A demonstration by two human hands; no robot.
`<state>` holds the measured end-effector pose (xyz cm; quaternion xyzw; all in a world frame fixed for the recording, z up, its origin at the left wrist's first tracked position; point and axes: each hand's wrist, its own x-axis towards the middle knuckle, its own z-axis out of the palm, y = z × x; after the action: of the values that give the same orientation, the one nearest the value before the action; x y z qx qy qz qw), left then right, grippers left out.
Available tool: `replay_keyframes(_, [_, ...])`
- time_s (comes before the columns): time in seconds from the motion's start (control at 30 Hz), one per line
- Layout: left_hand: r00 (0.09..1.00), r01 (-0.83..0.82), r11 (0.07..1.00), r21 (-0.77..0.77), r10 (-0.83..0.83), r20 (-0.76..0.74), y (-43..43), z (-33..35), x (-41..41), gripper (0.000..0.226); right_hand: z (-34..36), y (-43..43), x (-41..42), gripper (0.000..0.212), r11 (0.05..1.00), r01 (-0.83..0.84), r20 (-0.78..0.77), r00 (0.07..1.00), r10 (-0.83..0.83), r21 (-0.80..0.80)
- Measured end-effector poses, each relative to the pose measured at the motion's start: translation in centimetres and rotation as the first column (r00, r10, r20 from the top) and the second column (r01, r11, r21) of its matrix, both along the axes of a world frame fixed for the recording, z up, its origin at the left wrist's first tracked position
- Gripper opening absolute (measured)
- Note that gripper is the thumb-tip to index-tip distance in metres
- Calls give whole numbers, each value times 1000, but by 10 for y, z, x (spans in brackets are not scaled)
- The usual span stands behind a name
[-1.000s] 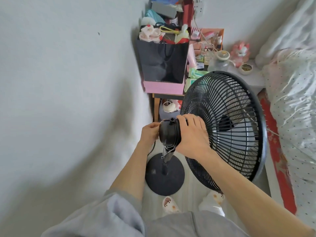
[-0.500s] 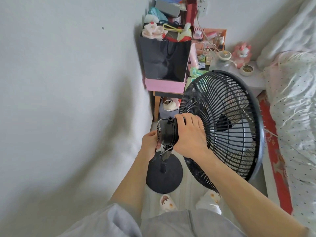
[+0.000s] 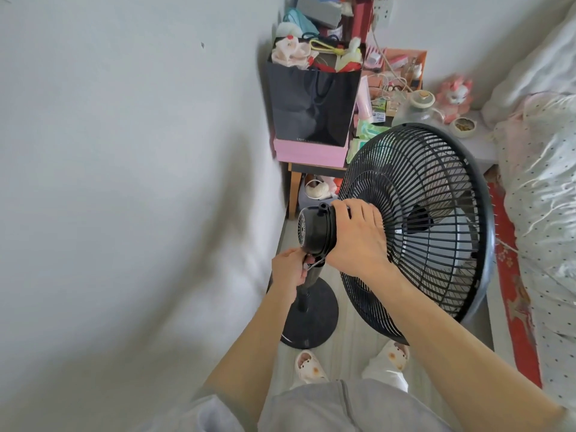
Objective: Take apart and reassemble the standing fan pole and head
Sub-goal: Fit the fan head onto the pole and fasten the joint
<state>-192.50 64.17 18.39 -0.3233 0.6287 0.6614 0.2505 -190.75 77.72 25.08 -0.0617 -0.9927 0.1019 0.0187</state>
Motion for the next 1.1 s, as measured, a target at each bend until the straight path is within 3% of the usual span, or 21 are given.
replay_keyframes(0.2, [995,-81,993,-83,76,-63,7,-1,24,21,2,-7,3,89,999,-36,3,999,36,-5])
replay_keyframes(0.33, [996,-86,990,111,83,35,3,2,28,20,0,-8,8,88,999,-43,-8,999,43,4])
replay_keyframes(0.6, [979,-204,928,312,195,61,15,6,45,14,0,-4,8,87,1000,-27,0,1000,27,-1])
replay_keyframes(0.83, [996,-83,991,107,85,-19,19,14,39,14,1,2,6,91,1000,-11,18,1000,11,-1])
replay_keyframes(0.93, [994,39,998,-49,-44,-101,19,23,34,10,2,7,0,93,1000,-17,31,999,17,-8])
replay_keyframes(1.0, [956,193,961,-199,-230,-184,13,26,36,22,2,8,-2,96,1000,-21,40,999,21,-3])
replay_keyframes(1.1, [827,380,817,-434,-510,-236,-1,31,40,33,0,4,-2,93,1000,-24,32,999,23,5])
